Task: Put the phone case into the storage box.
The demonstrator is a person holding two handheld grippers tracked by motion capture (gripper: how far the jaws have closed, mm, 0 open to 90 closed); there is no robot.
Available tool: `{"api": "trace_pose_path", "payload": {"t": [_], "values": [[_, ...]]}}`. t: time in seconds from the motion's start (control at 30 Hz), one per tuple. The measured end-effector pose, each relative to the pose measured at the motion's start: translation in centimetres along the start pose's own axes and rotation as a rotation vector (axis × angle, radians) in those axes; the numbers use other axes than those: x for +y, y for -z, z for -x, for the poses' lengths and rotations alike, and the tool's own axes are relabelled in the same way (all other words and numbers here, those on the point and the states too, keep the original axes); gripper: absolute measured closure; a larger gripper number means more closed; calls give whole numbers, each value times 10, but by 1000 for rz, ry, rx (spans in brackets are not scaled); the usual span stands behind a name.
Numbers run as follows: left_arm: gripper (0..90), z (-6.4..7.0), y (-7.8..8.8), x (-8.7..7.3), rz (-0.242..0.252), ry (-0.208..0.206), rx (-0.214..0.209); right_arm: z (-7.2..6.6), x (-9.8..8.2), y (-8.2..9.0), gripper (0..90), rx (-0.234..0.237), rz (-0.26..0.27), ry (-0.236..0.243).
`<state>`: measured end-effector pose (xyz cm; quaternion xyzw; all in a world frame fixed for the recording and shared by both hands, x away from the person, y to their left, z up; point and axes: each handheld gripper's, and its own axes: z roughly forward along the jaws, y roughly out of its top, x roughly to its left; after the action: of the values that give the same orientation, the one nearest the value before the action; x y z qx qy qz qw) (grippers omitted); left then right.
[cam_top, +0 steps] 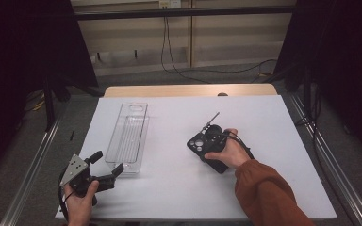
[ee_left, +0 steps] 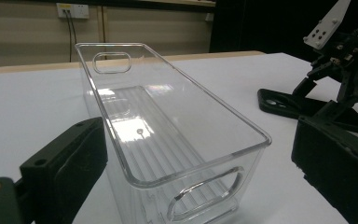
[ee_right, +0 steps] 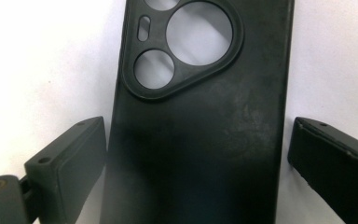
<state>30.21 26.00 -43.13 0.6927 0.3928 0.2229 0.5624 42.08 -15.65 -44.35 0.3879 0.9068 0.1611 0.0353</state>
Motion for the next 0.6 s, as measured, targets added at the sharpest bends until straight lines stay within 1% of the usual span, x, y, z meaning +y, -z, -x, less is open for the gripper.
{"api": "trace_pose_path", "payload": {"t": [0.03, 0.07, 0.1, 0.2, 0.23, 0.27, 0.3, 0.33, 0.37, 0.4, 0.6], "values": [[34, 0, 0, 0, -1, -5, 0, -1, 0, 0, 45, -6, -4, -5], [34, 0, 0, 0, -1, -5, 0, -2, 0, 0, 44, -14, -9, 3], [34, 0, 0, 0, -1, -6, 0, -2, 0, 0, 45, -16, -7, -3], [34, 0, 0, 0, -4, -7, -2, -2, 0, -1, 50, -19, -4, -3], [34, 0, 0, 0, -5, -6, -2, -3, 0, -1, 54, -20, -5, -13], [34, 0, 0, 0, -5, -6, -3, -3, 1, 0, 59, -23, -11, -15], [34, 0, 0, 0, -5, -8, -2, -3, 1, 0, 69, -24, -12, -7], [34, 0, 0, 0, -4, -7, -2, -3, 1, 0, 80, -25, -14, -12], [34, 0, 0, 0, -4, -6, -3, -3, 1, 1, 103, -27, -7, -2], [34, 0, 0, 0, -4, -6, -3, -2, 0, 2, 119, -24, -7, -6], [34, 0, 0, 0, -6, -6, -3, -2, 1, 3, 138, -27, -9, -13]]}}
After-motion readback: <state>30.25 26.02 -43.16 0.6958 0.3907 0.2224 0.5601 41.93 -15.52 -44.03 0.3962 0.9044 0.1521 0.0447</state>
